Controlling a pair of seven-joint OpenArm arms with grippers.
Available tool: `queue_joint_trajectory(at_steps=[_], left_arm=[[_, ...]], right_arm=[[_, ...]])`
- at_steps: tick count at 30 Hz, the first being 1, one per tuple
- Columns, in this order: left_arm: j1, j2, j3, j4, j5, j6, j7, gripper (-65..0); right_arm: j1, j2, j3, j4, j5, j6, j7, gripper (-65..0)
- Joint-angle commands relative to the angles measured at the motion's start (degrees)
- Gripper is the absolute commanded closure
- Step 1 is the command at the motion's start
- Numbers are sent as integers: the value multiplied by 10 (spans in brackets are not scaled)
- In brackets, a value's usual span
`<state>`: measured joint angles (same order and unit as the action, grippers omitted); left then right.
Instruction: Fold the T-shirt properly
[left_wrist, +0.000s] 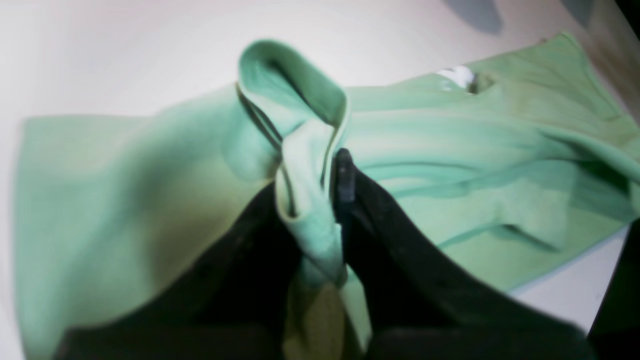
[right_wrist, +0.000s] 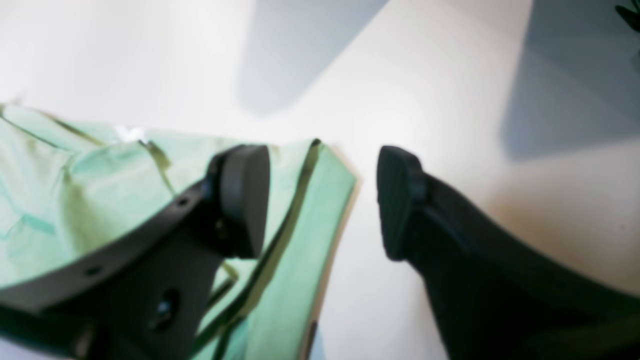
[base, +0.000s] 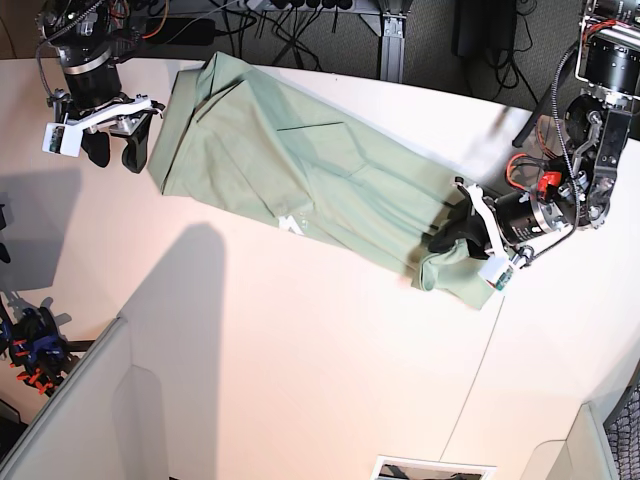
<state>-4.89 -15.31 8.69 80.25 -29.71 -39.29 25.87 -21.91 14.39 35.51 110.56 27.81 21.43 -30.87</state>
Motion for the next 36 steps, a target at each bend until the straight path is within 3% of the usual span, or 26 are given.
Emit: queue_joint_trajectory(at_steps=[1, 9, 15, 20, 23, 24, 31, 36], left_arm=[[-11, 3, 3, 10, -8, -7, -14, 0], [2, 41, 42, 10, 9, -7, -3, 0], [6, 42, 42, 10, 6, -7, -4, 0], [6, 44, 44, 10, -12, -7, -3, -170], [6, 49, 46, 10, -42, -7, -1, -277], [6, 53, 46, 10, -60, -7, 1, -286], [6, 96, 46, 10, -97, -7, 15, -286], [6, 96, 46, 10, -94, -7, 16, -286]], right_arm=[[5, 7, 4, 10, 5, 0, 16, -340], [15, 7, 4, 10, 7, 0, 19, -340], [15, 7, 4, 7, 7, 0, 17, -340], [16, 7, 4, -14, 7, 0, 15, -341], [16, 7, 4, -43, 19, 0, 13, -424], [16, 7, 4, -56, 26, 0, 12, -449], [14, 7, 4, -143, 84, 1, -24, -449], [14, 7, 3, -175, 107, 9, -24, -449]])
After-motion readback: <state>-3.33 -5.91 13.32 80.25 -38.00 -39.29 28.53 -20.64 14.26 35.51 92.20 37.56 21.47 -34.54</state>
